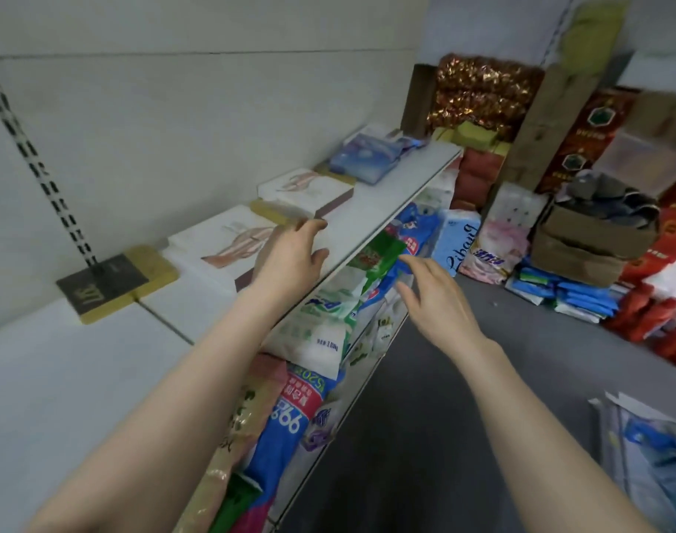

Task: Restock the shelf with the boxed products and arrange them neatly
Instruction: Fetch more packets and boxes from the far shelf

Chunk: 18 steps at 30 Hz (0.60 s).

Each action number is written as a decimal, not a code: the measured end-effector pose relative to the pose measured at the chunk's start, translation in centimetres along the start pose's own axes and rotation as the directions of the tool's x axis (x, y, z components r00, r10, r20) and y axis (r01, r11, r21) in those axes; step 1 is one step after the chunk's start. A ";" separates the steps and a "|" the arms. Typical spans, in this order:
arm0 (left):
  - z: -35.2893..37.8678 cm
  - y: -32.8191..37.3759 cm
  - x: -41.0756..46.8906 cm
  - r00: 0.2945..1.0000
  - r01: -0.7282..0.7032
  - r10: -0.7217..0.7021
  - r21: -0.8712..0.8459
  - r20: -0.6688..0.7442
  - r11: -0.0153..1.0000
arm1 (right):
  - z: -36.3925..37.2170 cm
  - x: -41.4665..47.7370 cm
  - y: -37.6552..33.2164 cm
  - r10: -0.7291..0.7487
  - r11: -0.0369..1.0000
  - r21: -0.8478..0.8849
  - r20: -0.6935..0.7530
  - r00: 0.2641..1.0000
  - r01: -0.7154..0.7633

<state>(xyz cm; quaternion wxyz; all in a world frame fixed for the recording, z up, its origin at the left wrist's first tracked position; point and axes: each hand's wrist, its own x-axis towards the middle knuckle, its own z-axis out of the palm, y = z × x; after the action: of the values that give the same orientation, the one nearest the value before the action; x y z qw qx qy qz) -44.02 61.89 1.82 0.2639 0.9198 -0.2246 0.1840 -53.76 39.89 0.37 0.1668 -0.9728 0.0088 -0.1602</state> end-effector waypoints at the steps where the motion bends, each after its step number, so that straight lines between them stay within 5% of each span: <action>1: 0.7 -0.2 1.9 1.000 0.018 -0.018 0.014 0.007 1.000 | 0.3 1.4 0.7 0.001 1.000 0.005 -0.005 1.000 0.000; 9: 7.5 -2.0 14.2 0.990 0.024 -0.053 0.209 0.131 0.978 | 2.1 13.0 7.8 -0.040 0.998 0.042 0.003 0.999 0.040; 14: 11.4 -3.6 19.8 0.922 0.126 -0.266 0.428 0.283 0.895 | 4.1 22.5 12.5 -0.164 0.985 0.060 0.021 0.986 0.163; 18: 13.8 -3.6 20.8 0.888 0.197 -0.368 0.494 0.276 0.847 | 5.2 31.0 15.7 -0.256 0.965 0.067 0.038 0.966 0.253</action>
<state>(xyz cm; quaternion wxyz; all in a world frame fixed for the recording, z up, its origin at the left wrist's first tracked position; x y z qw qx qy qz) -21.87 50.19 -1.12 0.0213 0.9964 -0.0796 0.0175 -22.10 24.52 0.12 0.1747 -0.9638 -0.1249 -0.1578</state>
